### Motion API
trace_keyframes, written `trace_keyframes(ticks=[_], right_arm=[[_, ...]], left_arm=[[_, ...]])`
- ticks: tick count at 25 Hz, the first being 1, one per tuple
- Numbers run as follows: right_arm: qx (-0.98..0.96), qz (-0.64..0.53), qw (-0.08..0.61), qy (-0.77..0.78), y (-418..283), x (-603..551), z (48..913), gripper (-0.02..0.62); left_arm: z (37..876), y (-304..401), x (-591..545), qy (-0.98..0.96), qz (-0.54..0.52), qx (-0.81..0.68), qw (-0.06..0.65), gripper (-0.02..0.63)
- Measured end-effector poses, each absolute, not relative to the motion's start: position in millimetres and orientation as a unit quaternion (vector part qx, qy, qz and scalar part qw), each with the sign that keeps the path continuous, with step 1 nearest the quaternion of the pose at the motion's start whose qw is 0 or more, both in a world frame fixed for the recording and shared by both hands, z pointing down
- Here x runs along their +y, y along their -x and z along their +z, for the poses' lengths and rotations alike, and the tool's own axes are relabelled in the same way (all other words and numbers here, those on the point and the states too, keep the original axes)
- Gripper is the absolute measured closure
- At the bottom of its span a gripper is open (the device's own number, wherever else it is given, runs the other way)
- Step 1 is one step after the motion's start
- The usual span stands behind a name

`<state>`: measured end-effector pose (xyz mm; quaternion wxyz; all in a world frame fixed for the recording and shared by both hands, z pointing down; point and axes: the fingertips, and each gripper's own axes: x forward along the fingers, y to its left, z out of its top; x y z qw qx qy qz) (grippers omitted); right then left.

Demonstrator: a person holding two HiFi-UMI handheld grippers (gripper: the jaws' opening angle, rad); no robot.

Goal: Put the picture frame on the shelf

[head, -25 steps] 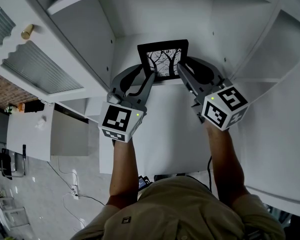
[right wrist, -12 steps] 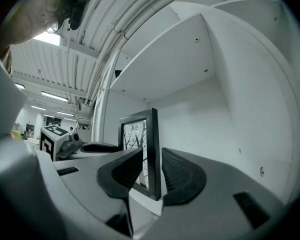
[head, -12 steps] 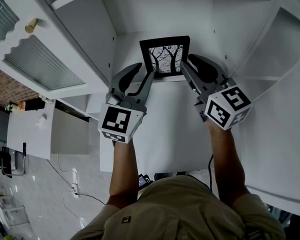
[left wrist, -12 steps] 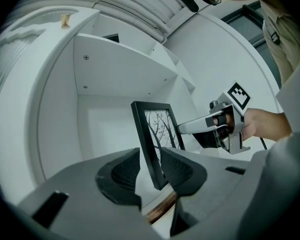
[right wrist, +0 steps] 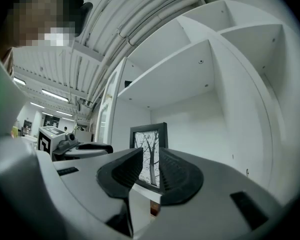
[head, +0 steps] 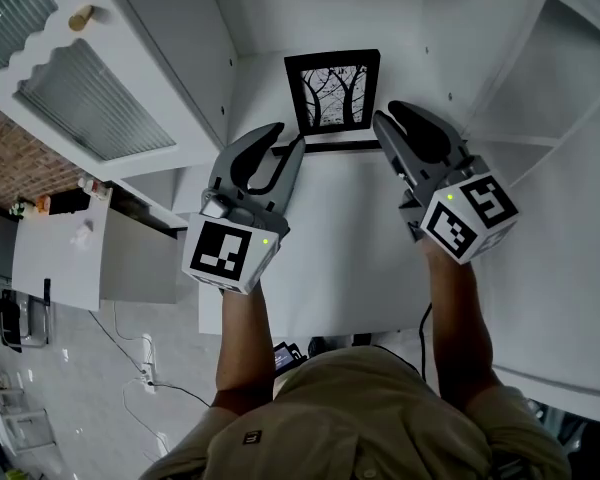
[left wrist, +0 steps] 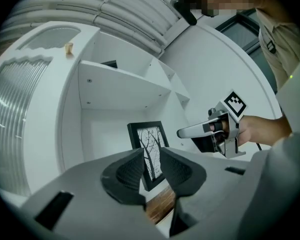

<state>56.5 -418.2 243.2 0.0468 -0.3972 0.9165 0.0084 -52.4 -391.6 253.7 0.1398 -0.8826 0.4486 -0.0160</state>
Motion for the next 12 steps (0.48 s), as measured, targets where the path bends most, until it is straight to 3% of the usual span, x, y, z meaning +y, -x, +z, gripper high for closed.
trace_keyframes(ticks=[3, 7, 12], right_arm=[[0.918, 0.016, 0.053, 0.392, -54.2, -401.2, 241.1, 0.502], [0.922, 0.021, 0.053, 0.383, -47.9, -373.1, 244.4, 0.556], [0.925, 0.023, 0.046, 0.375, -37.7, -336.4, 248.4, 0.583]], left_arm=[[249.5, 53.9, -372.8, 0.887, -0.004, 0.438, 0.147, 0.515], [250.1, 59.1, -342.1, 0.892, 0.004, 0.425, 0.151, 0.588], [256.8, 63.9, -302.9, 0.905, 0.004, 0.399, 0.149, 0.598]])
